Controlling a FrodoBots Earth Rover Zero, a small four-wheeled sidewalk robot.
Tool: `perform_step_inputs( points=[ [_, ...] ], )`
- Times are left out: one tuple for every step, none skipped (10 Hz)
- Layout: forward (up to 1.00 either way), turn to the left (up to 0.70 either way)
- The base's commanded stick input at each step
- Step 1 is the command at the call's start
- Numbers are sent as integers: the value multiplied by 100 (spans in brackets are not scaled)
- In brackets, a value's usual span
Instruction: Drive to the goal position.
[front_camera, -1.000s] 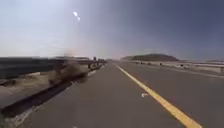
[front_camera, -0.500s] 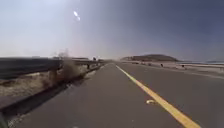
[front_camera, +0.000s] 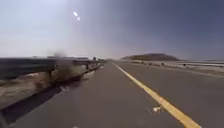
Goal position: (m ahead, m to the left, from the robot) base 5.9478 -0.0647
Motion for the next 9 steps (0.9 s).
perform_step_inputs(
  points=[
    [50,0],
    [50,0],
    [50,0],
    [50,0],
    [50,0],
    [50,0],
    [50,0],
    [50,0],
    [50,0]
  ],
)
